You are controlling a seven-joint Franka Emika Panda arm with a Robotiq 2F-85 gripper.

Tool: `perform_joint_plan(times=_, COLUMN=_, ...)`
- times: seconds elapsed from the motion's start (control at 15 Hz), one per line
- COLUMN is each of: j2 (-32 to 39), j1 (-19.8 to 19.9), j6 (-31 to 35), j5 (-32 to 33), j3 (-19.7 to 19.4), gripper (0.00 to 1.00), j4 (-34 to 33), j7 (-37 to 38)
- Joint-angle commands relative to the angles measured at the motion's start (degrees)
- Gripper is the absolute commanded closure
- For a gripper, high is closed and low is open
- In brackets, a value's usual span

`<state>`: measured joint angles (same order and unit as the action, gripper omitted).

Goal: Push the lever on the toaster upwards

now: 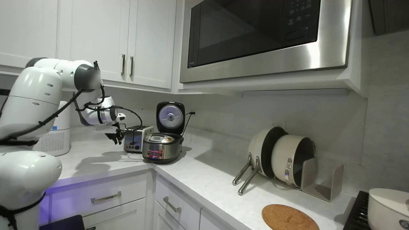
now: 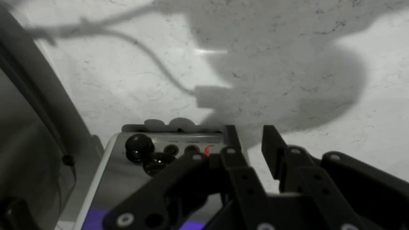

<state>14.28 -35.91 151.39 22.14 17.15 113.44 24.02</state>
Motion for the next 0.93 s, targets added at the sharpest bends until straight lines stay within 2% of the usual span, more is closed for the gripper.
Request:
perform_joint_plan(times=0.0, j2=2.6, j1=-1.9, j6=-0.8, j5=3.1, j3=-2.6, gripper=0.99, j4=-3.2, j7=2.8)
perform_joint_plan(times=0.87, j2=9.6, j1=-5.8, j6=-0.1, j5=1.8, j3=-6.4, gripper=1.00, j4=-9.5, j7=1.0)
